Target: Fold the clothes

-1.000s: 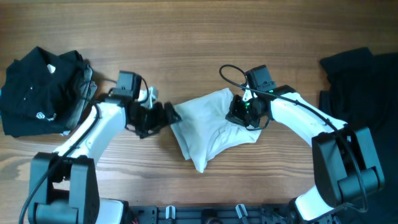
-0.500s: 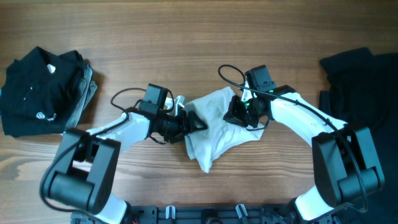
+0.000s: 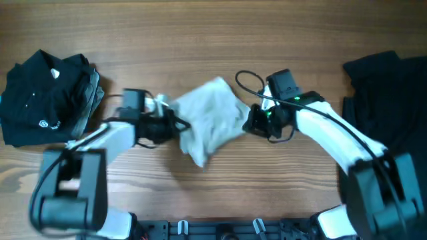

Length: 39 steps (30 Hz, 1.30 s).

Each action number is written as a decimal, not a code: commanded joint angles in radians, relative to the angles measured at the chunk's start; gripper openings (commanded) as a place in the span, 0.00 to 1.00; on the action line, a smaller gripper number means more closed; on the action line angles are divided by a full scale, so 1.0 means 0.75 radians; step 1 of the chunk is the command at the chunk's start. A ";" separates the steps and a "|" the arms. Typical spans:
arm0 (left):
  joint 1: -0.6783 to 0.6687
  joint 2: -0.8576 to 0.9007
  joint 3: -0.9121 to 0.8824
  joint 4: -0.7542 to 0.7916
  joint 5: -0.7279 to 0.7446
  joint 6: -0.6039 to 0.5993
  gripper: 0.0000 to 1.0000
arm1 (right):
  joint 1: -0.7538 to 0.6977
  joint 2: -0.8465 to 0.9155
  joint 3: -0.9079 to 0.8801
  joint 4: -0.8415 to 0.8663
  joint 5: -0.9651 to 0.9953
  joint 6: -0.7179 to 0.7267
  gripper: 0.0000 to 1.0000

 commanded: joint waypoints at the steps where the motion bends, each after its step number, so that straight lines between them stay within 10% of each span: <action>1: 0.120 -0.179 0.015 -0.007 0.036 0.037 0.04 | -0.002 -0.147 0.054 0.001 0.080 -0.052 0.17; 9: 0.056 -0.175 0.015 -0.068 -0.270 0.047 0.09 | 0.153 0.085 0.041 0.690 0.027 -0.114 0.08; 12: 0.056 -0.175 0.015 -0.124 -0.254 0.032 0.26 | 0.154 0.309 0.041 0.910 -0.010 -0.078 0.07; 17: 0.108 -0.177 0.015 -0.219 -0.174 -0.028 1.00 | 0.154 0.503 0.041 1.027 -0.013 -0.055 0.07; 24: 0.169 -0.173 -0.064 -0.165 -0.178 -0.040 1.00 | 0.154 0.525 0.041 1.013 -0.015 -0.012 0.06; 28: 0.069 -0.067 -0.180 0.186 -0.179 -0.172 0.96 | 0.154 0.525 0.041 1.014 -0.020 0.024 0.07; 31: -0.013 0.100 -0.183 0.403 -0.179 -0.254 0.73 | 0.154 0.524 0.041 1.034 -0.056 0.031 0.07; 35: -0.015 0.133 -0.183 0.434 -0.189 -0.259 0.08 | 0.154 0.524 0.041 1.032 -0.109 0.027 0.06; 39: -0.013 0.023 -0.179 0.407 -0.113 -0.214 0.04 | 0.119 0.393 0.041 0.891 -0.175 -0.033 0.07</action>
